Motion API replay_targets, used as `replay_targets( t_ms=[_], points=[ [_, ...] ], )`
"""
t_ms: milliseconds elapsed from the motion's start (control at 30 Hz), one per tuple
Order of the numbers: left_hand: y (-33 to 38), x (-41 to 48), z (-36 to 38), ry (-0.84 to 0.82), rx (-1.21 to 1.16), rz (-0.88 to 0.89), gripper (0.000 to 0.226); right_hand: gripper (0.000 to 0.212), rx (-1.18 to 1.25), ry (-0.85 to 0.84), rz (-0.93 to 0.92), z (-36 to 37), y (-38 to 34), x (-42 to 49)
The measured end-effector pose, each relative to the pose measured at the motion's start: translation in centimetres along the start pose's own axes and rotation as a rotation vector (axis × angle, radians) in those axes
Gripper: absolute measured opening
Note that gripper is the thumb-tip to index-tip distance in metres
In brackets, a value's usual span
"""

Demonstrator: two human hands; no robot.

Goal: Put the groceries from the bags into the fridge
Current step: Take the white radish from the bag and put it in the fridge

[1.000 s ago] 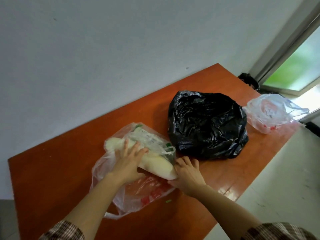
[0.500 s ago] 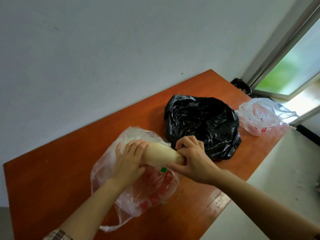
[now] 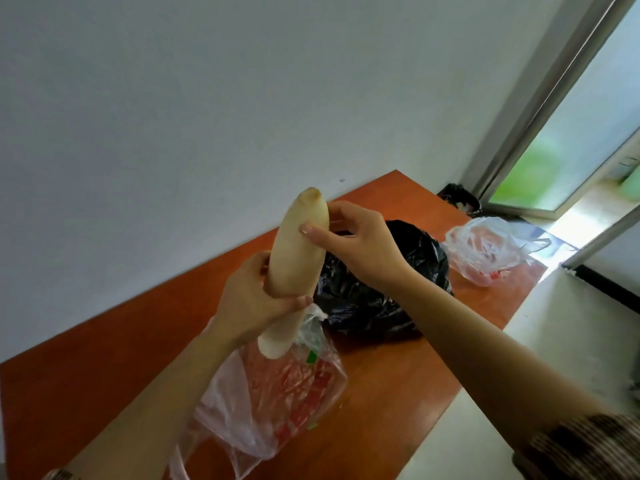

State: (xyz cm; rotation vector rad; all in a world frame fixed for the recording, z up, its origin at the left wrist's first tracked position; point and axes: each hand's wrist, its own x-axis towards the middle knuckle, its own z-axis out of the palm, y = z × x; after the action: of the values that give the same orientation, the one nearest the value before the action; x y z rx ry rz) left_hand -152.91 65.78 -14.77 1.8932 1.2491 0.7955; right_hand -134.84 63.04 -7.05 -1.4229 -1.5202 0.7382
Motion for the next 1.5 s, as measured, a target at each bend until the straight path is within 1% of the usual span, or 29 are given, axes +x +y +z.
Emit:
replay_targets(
  t_ms=[100, 167, 233, 367, 433, 533, 600, 700, 833, 900, 1000, 1100, 1267, 1367, 1500],
  points=[
    [4.1, 0.2, 0.4, -0.077, -0.155, 0.005, 0.081, 0.042, 0.018, -0.052, -0.005, -3.7, -1.8, -0.6],
    [7.1, 0.1, 1.8, -0.130, -0.212, 0.040, 0.081, 0.041, -0.021, -0.023, -0.018, -6.6, -2.7, -1.9],
    [10.2, -0.1, 4.0, -0.203, -0.264, 0.084, 0.078, 0.038, -0.040, 0.105, -0.029, -9.7, -3.2, -3.9],
    [16.6, -1.7, 10.0, -0.359, -0.366, 0.165, 0.070, 0.039, 0.004, 0.393, 0.035, -17.4, -3.1, -9.7],
    [19.7, -3.0, 13.7, -0.480, -0.363, 0.184, 0.071, 0.036, -0.005, 0.498, 0.068, -22.1, -2.8, -13.4],
    [24.1, -5.3, 20.3, -0.649, -0.316, 0.210, 0.077, 0.027, -0.020, 0.617, 0.100, -29.3, -2.3, -19.9],
    [27.5, -7.2, 25.3, -0.698, -0.333, 0.212, 0.076, 0.035, -0.039, 0.687, 0.122, -33.8, -1.7, -24.4],
    [33.1, -10.7, 33.4, -0.778, -0.425, 0.211, 0.065, 0.053, -0.062, 0.780, 0.157, -40.7, -0.5, -31.1],
    [40.3, -14.7, 43.4, -0.906, -0.477, 0.240, 0.058, 0.057, -0.139, 0.879, 0.247, -49.8, 1.0, -39.4],
    [43.8, -16.4, 48.0, -0.946, -0.494, 0.267, 0.062, 0.057, -0.160, 0.935, 0.290, -54.1, 1.5, -43.3],
    [49.1, -18.4, 54.1, -1.009, -0.477, 0.312, 0.076, 0.055, -0.195, 0.981, 0.318, -59.9, 2.3, -48.4],
    [53.7, -19.4, 59.9, -1.068, -0.451, 0.409, 0.070, 0.060, -0.196, 1.007, 0.360, -65.4, 3.5, -52.5],
    [61.4, -18.8, 70.2, -1.101, -0.432, 0.565, 0.057, 0.063, -0.227, 1.129, 0.378, -75.3, 6.1, -56.6],
    [66.3, -17.3, 76.9, -1.128, -0.441, 0.637, 0.067, 0.062, -0.247, 1.181, 0.362, -82.2, 8.0, -57.7],
    [73.8, -14.6, 85.1, -1.164, -0.427, 0.684, 0.082, 0.066, -0.309, 1.173, 0.396, -92.4, 10.2, -58.1]
  ],
)
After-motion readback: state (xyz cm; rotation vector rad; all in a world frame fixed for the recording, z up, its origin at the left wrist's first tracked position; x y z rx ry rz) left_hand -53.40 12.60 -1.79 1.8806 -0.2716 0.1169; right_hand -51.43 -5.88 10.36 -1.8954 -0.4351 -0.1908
